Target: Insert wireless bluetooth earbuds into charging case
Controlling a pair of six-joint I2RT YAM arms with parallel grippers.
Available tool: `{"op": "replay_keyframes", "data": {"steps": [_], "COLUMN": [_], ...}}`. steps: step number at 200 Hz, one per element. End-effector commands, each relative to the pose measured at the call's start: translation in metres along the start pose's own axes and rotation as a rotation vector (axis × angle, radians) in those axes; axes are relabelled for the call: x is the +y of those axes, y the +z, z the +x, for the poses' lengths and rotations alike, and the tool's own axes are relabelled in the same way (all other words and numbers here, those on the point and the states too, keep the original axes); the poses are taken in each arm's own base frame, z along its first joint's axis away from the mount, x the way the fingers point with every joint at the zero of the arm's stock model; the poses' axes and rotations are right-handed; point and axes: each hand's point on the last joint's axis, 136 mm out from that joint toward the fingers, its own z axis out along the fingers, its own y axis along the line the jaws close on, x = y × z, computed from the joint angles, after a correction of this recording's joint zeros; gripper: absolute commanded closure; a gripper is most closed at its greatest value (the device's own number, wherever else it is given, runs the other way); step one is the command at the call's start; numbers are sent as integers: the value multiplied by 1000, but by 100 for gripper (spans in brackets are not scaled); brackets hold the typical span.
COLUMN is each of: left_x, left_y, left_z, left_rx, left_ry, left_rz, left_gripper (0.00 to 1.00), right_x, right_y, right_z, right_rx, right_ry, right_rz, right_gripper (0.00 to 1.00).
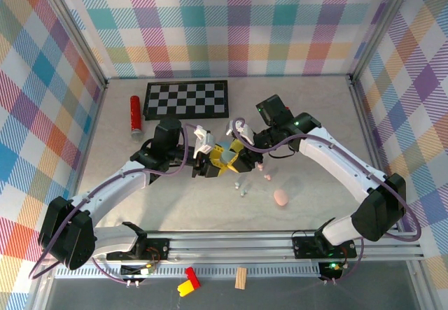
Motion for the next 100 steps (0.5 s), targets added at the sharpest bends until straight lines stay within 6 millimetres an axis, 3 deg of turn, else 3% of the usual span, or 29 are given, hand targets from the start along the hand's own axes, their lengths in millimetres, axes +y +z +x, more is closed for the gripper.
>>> {"op": "replay_keyframes", "data": {"steps": [1, 27, 60, 80, 100], "left_x": [-9, -9, -10, -9, -7], "left_y": [0, 0, -1, -1, -1], "left_z": [-10, -9, -12, -12, -11], "left_rx": [-31, -30, -35, -36, -35], "left_ry": [47, 41, 47, 48, 47], "left_rz": [56, 57, 58, 58, 50], "left_gripper": [57, 57, 57, 57, 46], "right_x": [-3, -2, -2, -4, -6], "right_y": [-5, -6, -5, -4, -3], "right_z": [0, 0, 1, 1, 2], "right_rx": [-12, -13, -10, -8, -1], "right_ry": [-17, -15, -6, -3, -12], "right_rz": [18, 21, 8, 10, 16], "right_gripper": [36, 38, 63, 70, 70]}}
